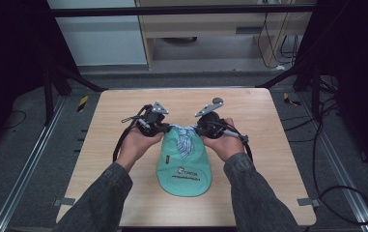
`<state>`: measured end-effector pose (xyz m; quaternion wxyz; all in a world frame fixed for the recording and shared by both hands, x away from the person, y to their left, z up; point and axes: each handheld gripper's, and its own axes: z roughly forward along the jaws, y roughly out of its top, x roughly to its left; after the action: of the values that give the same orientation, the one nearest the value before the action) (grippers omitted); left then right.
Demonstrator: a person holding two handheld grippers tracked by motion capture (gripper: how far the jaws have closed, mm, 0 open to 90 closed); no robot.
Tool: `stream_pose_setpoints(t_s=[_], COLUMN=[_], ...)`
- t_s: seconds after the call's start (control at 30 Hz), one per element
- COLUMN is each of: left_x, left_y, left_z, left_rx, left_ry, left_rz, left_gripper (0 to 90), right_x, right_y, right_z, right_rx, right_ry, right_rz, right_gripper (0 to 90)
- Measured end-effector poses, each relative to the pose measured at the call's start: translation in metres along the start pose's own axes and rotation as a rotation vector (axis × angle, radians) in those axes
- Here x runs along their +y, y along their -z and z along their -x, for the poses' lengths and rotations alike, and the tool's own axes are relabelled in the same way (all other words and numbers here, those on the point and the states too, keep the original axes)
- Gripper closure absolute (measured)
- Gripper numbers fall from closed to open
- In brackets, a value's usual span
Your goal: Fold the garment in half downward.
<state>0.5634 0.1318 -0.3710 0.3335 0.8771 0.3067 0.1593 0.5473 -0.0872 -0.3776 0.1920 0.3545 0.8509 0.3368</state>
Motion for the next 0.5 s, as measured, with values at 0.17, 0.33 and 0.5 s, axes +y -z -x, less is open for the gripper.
stream_pose_setpoints(t_s=[0.17, 0.33, 0.5], left_x=[-0.0004, -0.001, -0.0011], left_y=[-0.0014, -0.0027, -0.0048], left_z=[-0.0003, 0.0002, -0.0021], left_rx=[0.002, 0.006, 0.01], left_ry=[-0.001, -0.016, -0.01], left_rz=[-0.002, -0.009, -0.004], left_gripper=[85.4, 85.4, 85.3], right_x=[0.0, -0.0004, 0.0004], right_y=[-0.0019, -0.0036, -0.0065], right_z=[0.0001, 0.001, 0.0032], right_rx=[-0.002, -0.002, -0.001], right_ry=[0.004, 0.002, 0.006], right_rz=[-0.006, -0.009, -0.008], right_gripper=[84.1, 84.1, 84.1])
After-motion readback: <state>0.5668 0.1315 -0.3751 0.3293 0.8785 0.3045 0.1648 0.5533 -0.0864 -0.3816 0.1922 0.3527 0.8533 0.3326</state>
